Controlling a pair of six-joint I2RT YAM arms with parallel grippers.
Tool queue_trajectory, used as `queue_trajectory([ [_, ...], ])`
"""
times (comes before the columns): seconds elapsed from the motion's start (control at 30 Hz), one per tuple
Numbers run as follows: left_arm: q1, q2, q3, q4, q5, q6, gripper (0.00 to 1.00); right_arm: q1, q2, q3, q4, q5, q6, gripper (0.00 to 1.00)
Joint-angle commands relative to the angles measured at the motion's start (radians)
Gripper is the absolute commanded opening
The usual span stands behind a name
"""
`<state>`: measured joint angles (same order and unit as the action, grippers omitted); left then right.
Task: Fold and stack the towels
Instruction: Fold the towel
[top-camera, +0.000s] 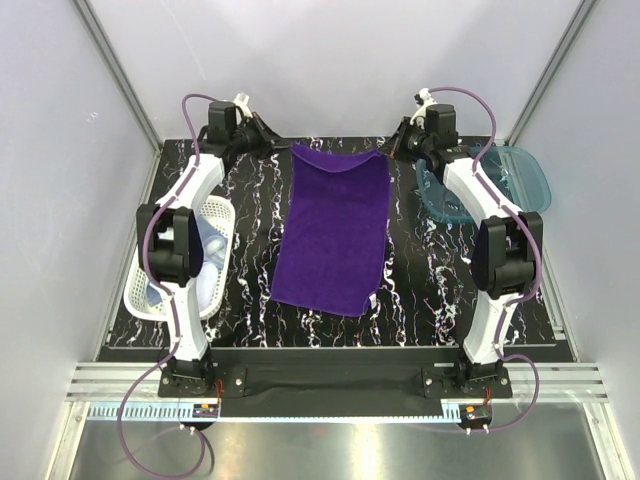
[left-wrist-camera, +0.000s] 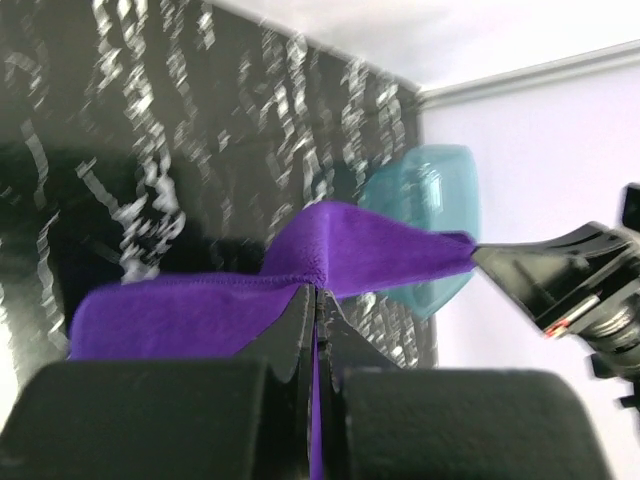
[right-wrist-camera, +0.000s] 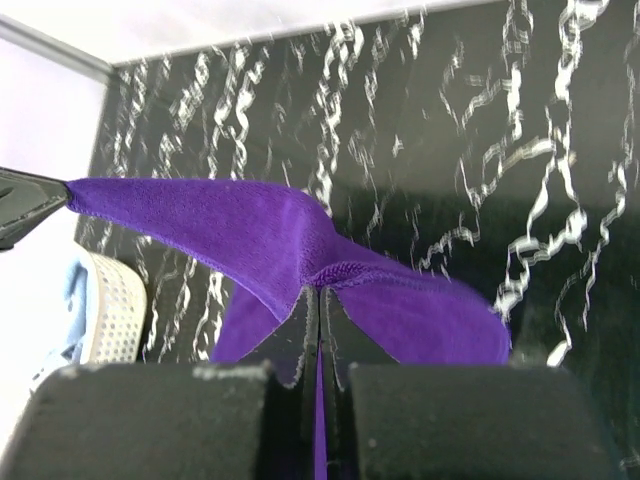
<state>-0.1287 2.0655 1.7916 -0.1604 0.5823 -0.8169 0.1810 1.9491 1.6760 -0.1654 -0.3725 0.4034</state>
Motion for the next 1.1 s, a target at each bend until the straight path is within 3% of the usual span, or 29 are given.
queue_trajectory([
  [0.0,0.009,-0.048,0.031,-0.203,-0.004,0.125,0.00,0.000,-0.058,0.028,-0.095,-0.012,-0.038,0.00],
  [0.2,0.011,-0.163,-0.118,-0.327,-0.090,0.197,0.00,0.000,-0.151,-0.051,-0.255,-0.019,0.034,0.00],
  [0.33,0.011,-0.235,-0.222,-0.393,-0.110,0.249,0.00,0.002,-0.243,-0.241,-0.321,-0.046,0.066,0.00],
  [0.7,-0.006,-0.450,-0.587,-0.418,-0.144,0.350,0.00,0.014,-0.521,-0.755,-0.154,-0.152,0.144,0.00],
  [0.87,-0.046,-0.492,-0.646,-0.448,-0.153,0.380,0.00,0.050,-0.570,-0.872,-0.068,-0.213,0.196,0.00],
  [1.07,-0.078,-0.541,-0.730,-0.473,-0.217,0.397,0.00,0.179,-0.593,-0.924,-0.057,-0.149,0.248,0.00],
])
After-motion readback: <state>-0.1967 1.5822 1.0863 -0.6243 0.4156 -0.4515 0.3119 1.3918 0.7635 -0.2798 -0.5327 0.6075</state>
